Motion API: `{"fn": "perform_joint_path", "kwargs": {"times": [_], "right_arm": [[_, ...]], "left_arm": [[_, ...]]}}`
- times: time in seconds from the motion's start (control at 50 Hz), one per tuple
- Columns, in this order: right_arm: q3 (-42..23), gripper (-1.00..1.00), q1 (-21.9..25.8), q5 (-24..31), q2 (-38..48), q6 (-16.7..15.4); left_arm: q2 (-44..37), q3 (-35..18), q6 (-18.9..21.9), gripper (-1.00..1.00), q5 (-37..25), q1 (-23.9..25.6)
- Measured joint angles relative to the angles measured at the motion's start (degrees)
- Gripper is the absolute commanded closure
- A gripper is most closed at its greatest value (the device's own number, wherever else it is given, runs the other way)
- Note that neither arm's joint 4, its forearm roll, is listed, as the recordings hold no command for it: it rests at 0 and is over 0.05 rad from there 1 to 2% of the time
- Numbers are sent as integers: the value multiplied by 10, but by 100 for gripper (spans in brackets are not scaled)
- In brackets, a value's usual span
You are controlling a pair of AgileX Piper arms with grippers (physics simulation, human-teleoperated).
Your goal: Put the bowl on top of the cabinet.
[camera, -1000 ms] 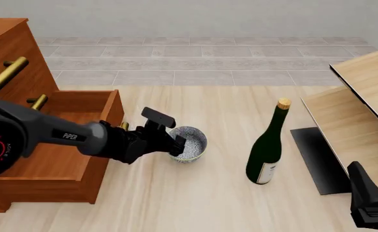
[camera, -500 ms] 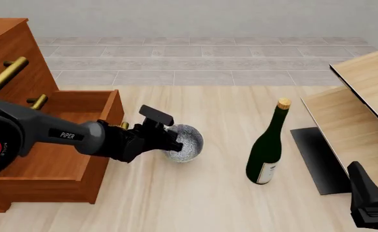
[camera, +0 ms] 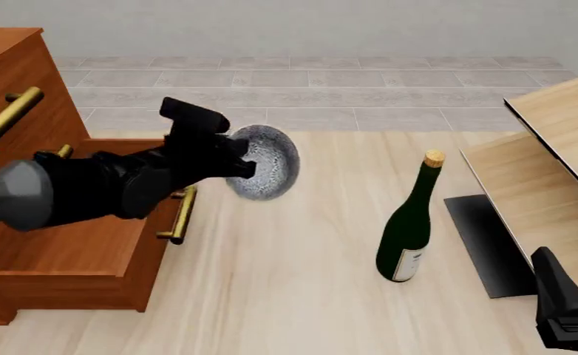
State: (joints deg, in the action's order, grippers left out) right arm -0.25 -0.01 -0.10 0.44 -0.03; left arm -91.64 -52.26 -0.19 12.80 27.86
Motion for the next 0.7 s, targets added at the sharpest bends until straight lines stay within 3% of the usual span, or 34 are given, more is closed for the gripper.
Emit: {"fn": "perform_joint_path", "kwargs": {"times": [0.36, 0.7], "right_arm": [[0, -100, 0, 0, 0, 0], [0, -100, 0, 0, 0, 0]], "left_arm": [[226, 40, -29, 100, -64, -33], [375, 1, -38, 100, -157, -115]]}}
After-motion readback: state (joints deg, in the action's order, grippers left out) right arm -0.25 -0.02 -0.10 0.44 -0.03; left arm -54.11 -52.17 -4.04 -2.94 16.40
